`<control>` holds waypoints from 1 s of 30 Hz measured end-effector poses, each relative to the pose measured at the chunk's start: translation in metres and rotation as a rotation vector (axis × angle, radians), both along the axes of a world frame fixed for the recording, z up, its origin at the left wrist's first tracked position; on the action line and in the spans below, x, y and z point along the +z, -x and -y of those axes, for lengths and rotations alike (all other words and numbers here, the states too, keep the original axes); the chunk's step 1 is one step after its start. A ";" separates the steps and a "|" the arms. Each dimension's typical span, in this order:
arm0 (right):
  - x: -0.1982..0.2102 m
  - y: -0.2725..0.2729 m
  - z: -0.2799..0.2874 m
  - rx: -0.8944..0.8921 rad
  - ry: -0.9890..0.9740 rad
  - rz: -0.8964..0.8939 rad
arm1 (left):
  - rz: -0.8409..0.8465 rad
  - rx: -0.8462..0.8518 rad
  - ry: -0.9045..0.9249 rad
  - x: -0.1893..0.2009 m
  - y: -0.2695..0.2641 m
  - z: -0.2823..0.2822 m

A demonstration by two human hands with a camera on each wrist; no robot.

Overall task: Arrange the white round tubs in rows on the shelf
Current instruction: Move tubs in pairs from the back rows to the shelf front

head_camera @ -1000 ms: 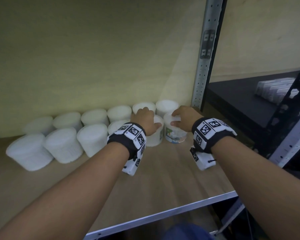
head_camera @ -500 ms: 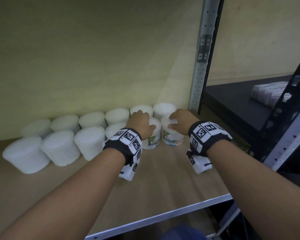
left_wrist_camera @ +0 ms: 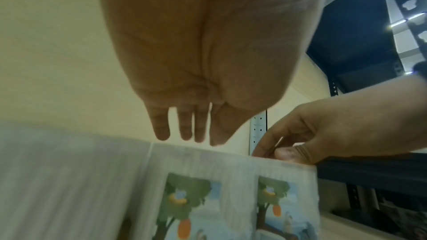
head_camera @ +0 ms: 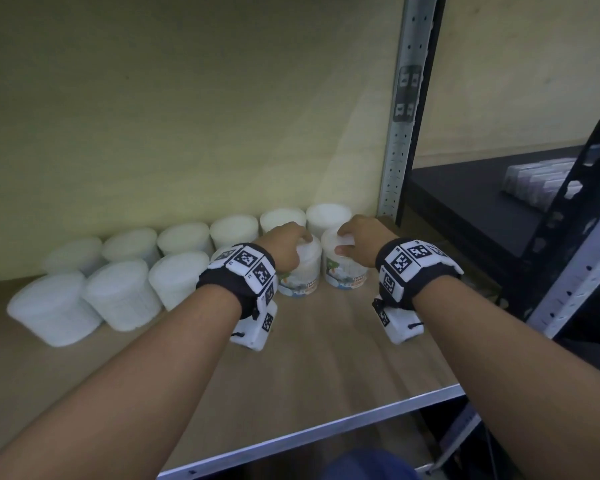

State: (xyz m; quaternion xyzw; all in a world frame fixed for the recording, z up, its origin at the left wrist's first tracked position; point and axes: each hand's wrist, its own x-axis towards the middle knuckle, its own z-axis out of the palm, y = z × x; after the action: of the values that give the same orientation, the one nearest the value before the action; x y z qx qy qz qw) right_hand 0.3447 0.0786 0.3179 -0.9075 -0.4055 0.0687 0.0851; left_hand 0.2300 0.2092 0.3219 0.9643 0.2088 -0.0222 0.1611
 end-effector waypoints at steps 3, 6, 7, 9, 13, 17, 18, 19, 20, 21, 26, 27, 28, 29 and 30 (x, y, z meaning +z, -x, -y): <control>0.000 0.000 0.000 0.000 0.002 -0.001 | 0.067 0.096 -0.106 -0.005 -0.001 0.004; 0.000 0.000 0.000 0.001 0.004 0.001 | 0.040 0.144 -0.172 -0.012 -0.002 0.006; 0.000 0.000 0.000 0.002 0.003 -0.002 | 0.036 0.140 -0.169 -0.012 -0.002 0.006; 0.000 0.000 0.000 0.003 0.003 -0.003 | 0.020 0.111 -0.150 -0.009 -0.002 0.005; 0.001 0.001 0.001 0.003 0.011 0.001 | -0.029 0.060 -0.103 0.000 -0.001 0.006; 0.002 0.003 0.002 0.004 0.019 0.013 | -0.037 0.042 -0.086 0.002 0.002 0.008; 0.002 0.004 0.002 0.006 0.024 0.015 | -0.035 0.042 -0.082 0.002 0.004 0.009; 0.002 0.005 0.003 0.010 0.029 0.015 | -0.031 0.042 -0.078 0.002 0.005 0.010; 0.003 0.006 0.004 0.015 0.035 0.016 | -0.026 0.038 -0.073 0.003 0.007 0.011; 0.003 0.007 0.006 0.019 0.040 0.018 | -0.023 0.034 -0.068 0.003 0.008 0.013; 0.006 0.018 0.023 0.037 0.066 0.021 | -0.028 0.006 -0.052 0.006 0.021 0.026; 0.006 0.021 0.028 0.038 0.065 0.019 | -0.030 -0.003 -0.051 0.006 0.024 0.030; 0.006 0.025 0.034 0.039 0.063 0.016 | -0.032 -0.016 -0.053 0.007 0.027 0.034; 0.006 0.029 0.040 0.040 0.060 0.014 | -0.036 -0.027 -0.054 0.007 0.031 0.039; 0.007 0.033 0.047 0.038 0.057 0.007 | -0.039 -0.038 -0.053 0.007 0.035 0.044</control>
State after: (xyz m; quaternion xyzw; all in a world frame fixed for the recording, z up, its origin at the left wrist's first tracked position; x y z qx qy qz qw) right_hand 0.3115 0.0311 0.3244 -0.9019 -0.4210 0.0789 0.0564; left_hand 0.1948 0.1654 0.3285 0.9715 0.1939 -0.0384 0.1310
